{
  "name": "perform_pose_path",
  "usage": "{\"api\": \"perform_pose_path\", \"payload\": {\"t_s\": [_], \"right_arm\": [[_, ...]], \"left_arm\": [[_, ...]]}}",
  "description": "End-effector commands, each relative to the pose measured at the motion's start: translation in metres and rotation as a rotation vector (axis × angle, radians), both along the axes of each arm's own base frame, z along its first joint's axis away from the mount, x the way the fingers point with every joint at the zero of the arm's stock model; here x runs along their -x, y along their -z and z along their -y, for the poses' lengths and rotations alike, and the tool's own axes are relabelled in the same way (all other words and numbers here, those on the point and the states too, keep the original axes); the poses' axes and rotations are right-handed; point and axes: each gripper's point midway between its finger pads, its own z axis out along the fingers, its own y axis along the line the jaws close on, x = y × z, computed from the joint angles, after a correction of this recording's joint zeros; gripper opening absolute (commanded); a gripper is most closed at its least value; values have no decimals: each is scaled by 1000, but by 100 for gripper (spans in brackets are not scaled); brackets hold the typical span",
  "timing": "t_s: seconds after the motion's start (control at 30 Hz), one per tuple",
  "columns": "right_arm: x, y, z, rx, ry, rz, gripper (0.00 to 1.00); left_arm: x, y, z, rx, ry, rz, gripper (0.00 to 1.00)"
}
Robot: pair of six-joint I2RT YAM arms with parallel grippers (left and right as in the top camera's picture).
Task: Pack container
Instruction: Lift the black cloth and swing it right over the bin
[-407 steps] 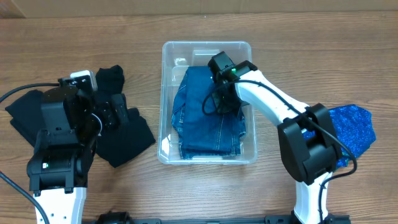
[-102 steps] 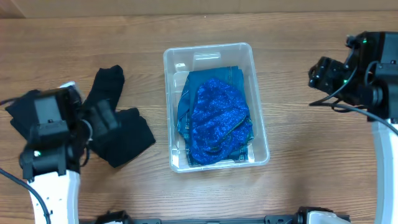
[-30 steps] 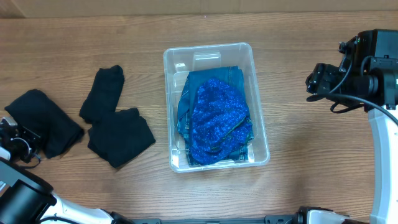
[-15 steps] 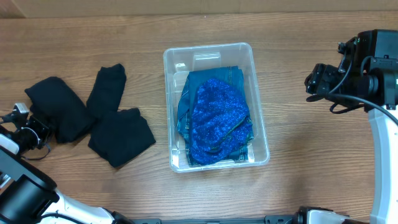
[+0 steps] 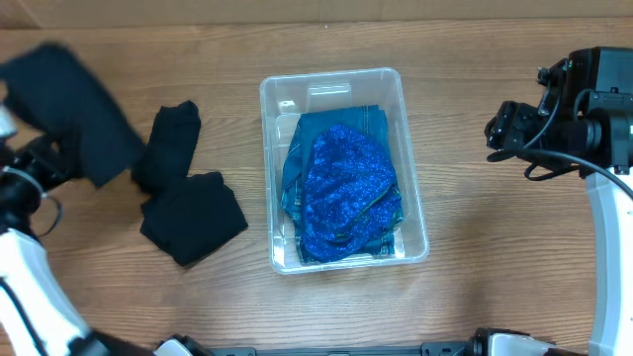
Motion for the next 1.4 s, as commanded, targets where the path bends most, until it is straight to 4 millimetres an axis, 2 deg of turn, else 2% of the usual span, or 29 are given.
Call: {"api": "perform_pose_path", "payload": {"t_s": [0.0, 0.03, 0.1, 0.23, 0.37, 0.47, 0.63, 0.7, 0.77, 0.83, 0.9, 1.0, 1.07, 1.17, 1.23, 1.37], "right_arm": [[-1, -1, 0, -5, -4, 6, 69], [-1, -1, 0, -5, -4, 6, 69], [-1, -1, 0, -5, -4, 6, 69], [-1, -1, 0, -5, -5, 5, 69], [0, 0, 0, -2, -10, 0, 69], [1, 0, 0, -2, -10, -1, 68], [1, 0, 0, -3, -11, -1, 68], [1, 0, 0, -2, -10, -1, 68], [1, 0, 0, -3, -11, -1, 68], [1, 0, 0, -3, -11, -4, 68], [2, 1, 0, -3, -10, -9, 68], [4, 2, -1, -4, -11, -15, 68], [4, 2, -1, -4, -11, -16, 68], [4, 2, -1, -3, -11, -16, 68], [4, 2, -1, -3, -11, -15, 68], [3, 1, 0, -3, -10, -12, 68]], "left_arm": [[-7, -64, 85, -4, 247, 143, 4], [-10, -75, 115, -20, 327, 168, 4], [-13, -86, 155, -31, 439, 197, 4], [-16, -91, 237, -79, 641, 238, 4], [-14, -75, 294, -122, 772, 229, 4], [-15, -56, 322, -122, 825, 181, 4], [-33, -9, 337, -148, 786, 36, 4], [-29, 0, 348, -164, 866, 53, 4], [-11, -1, 364, -182, 1038, 146, 4], [4, -8, 372, -193, 1161, 254, 4], [8, -17, 372, -239, 1219, 367, 4], [-7, -21, 367, -470, 1210, 519, 4], [-29, -19, 358, -706, 1150, 599, 4], [-66, -20, 335, -920, 975, 565, 4], [-83, -19, 320, -1021, 889, 532, 4], [-99, -11, 307, -1159, 844, 506, 4]]}}
